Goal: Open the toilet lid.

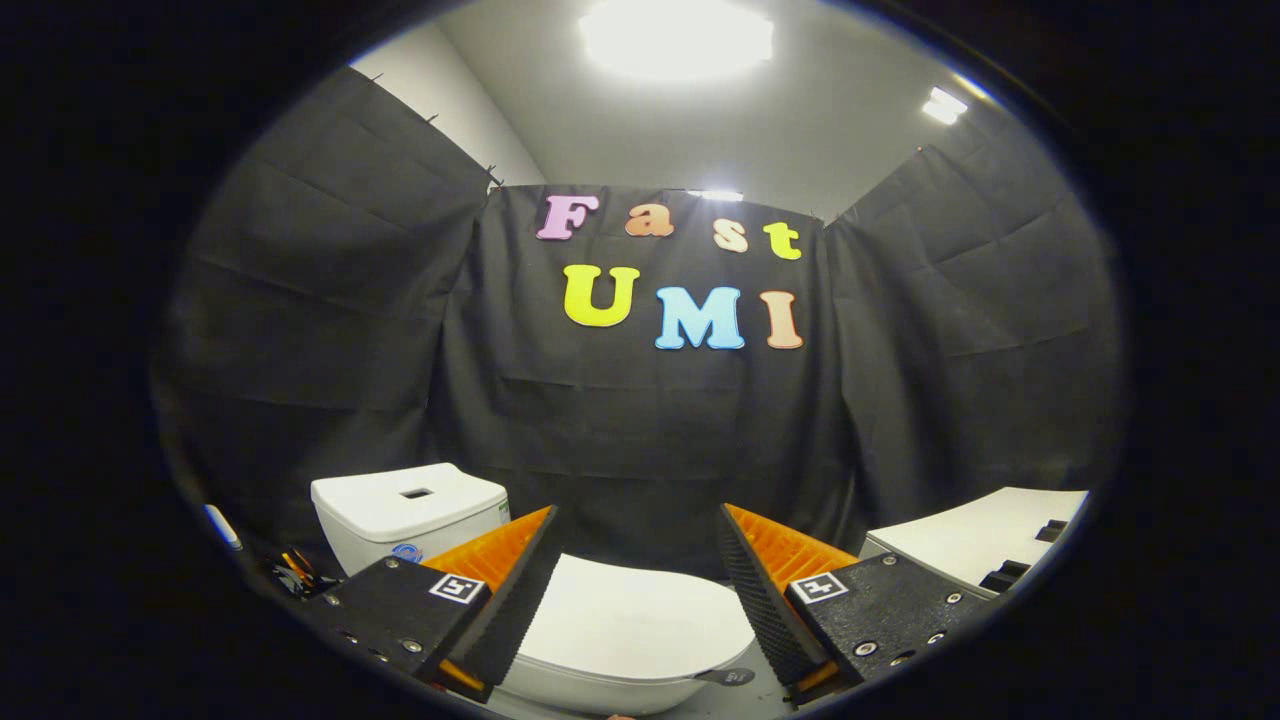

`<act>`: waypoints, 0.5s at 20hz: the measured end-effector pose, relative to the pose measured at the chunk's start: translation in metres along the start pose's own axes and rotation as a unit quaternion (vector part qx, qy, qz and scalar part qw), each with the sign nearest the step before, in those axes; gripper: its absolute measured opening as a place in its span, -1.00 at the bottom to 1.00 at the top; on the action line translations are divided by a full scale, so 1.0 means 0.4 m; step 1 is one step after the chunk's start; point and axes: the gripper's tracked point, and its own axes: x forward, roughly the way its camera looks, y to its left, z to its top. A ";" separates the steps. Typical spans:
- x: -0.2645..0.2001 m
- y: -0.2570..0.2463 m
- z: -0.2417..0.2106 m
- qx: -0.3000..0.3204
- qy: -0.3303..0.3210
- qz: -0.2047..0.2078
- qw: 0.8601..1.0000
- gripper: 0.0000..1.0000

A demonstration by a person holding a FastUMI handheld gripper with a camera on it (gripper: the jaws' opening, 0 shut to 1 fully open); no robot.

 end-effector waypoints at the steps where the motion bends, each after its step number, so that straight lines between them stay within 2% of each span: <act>1: 0.000 -0.001 0.001 -0.001 0.001 -0.001 1.000 0.89; 10: 0.012 -0.030 -0.018 0.018 0.000 -0.012 1.000 0.89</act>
